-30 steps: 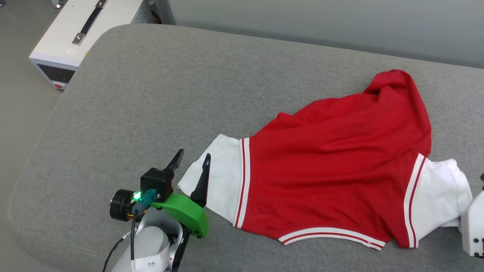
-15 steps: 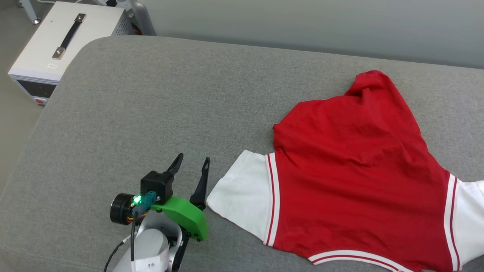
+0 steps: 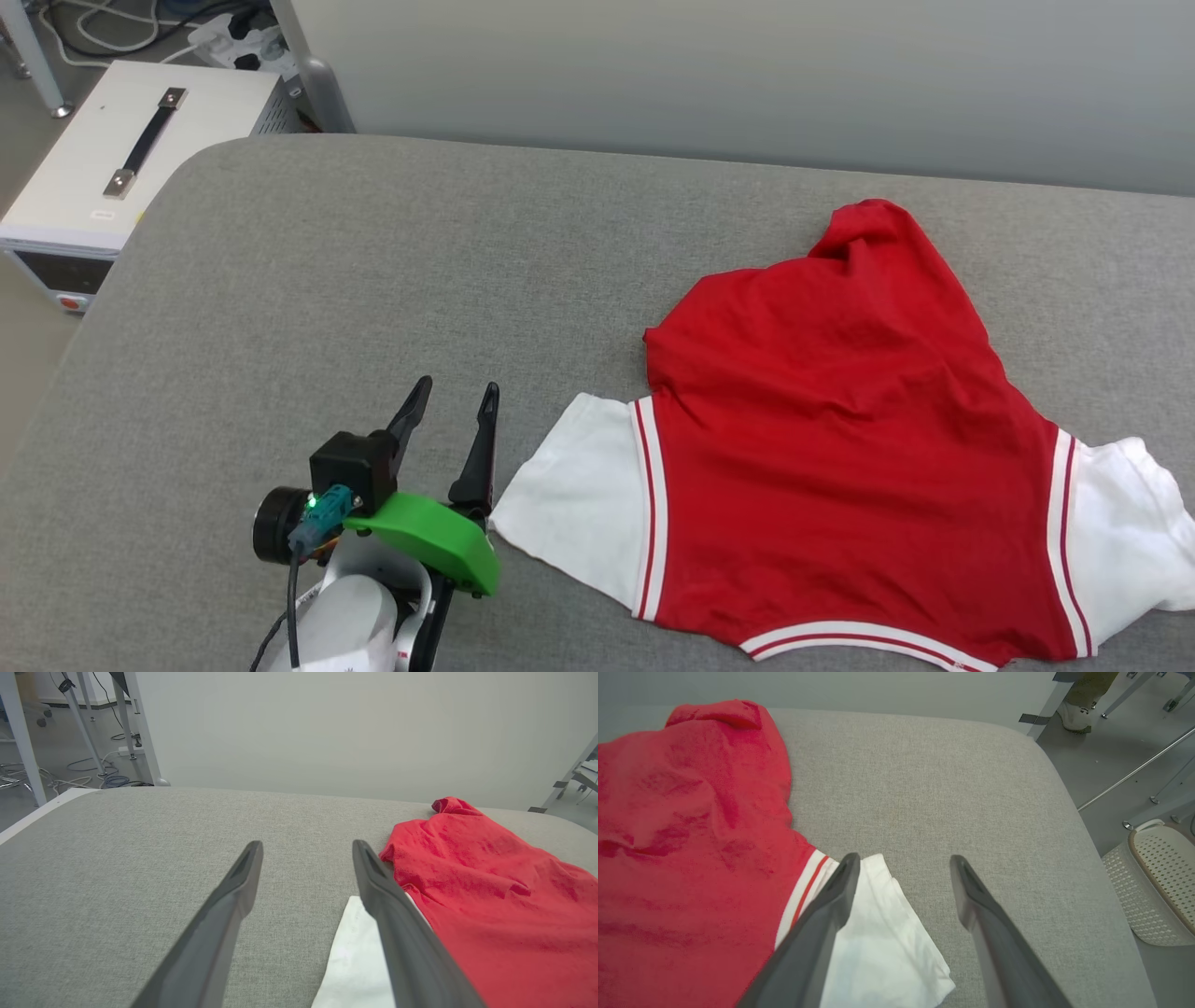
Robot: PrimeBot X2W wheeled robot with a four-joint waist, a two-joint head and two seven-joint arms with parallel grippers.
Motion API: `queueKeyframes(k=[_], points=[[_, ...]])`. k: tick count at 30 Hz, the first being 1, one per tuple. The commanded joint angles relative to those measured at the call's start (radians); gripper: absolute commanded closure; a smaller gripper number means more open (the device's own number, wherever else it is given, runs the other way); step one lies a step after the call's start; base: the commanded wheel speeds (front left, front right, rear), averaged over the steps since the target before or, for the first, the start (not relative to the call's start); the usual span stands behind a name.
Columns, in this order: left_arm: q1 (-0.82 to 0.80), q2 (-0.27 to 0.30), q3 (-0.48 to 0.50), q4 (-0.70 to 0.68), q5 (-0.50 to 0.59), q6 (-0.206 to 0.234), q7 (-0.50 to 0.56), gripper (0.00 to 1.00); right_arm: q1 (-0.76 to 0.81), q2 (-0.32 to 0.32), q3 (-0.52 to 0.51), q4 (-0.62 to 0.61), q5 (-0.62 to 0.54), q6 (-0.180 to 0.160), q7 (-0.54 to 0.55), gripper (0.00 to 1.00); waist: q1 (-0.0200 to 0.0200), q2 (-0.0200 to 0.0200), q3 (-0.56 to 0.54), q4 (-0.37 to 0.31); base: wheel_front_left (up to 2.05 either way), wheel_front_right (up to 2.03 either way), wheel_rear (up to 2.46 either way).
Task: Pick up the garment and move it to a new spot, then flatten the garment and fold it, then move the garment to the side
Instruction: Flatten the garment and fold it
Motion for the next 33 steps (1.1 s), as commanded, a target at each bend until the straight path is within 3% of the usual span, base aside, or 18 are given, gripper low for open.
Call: queueKeyframes(k=[1, 10, 18, 21, 29, 33], points=[[0.019, -0.002, 0.007, -0.019, 0.000, -0.004, -0.007, 0.00, 0.015, 0.013, 0.010, -0.024, 0.019, -0.002, -0.056, 0.00, 0.0000, 0.0000, -0.021, -0.021, 0.00, 0.00, 0.00], [0.106, -0.027, 0.037, -0.118, 0.021, -0.029, -0.009, 0.00, 0.126, 0.127, 0.034, -0.177, 0.090, -0.002, -0.381, 0.00, 0.0000, 0.0000, -0.043, -0.050, 0.00, 0.00, 0.00], [0.151, -0.019, 0.014, -0.109, 0.047, -0.033, 0.022, 0.00, 0.190, 0.186, 0.075, -0.225, 0.053, -0.002, -0.446, 0.00, 0.0000, 0.0000, -0.039, -0.073, 0.00, 0.00, 0.00], [0.131, 0.009, 0.004, -0.121, 0.054, -0.025, 0.127, 0.00, 0.184, 0.178, 0.076, -0.240, 0.039, -0.002, -0.435, 0.00, 0.0000, 0.0000, -0.027, -0.085, 0.00, 0.00, 0.00], [0.102, 0.114, -0.016, -0.227, 0.068, 0.046, 0.617, 0.00, 0.170, 0.189, 0.072, -0.264, 0.030, -0.002, -0.394, 0.00, 0.0000, 0.0000, 0.017, -0.120, 0.00, 0.00, 0.00], [0.108, 0.135, -0.016, -0.286, 0.042, 0.070, 0.784, 0.00, 0.159, 0.193, 0.091, -0.260, 0.027, -0.002, -0.388, 0.00, 0.0000, 0.0000, 0.047, -0.136, 0.00, 0.00, 0.00]])
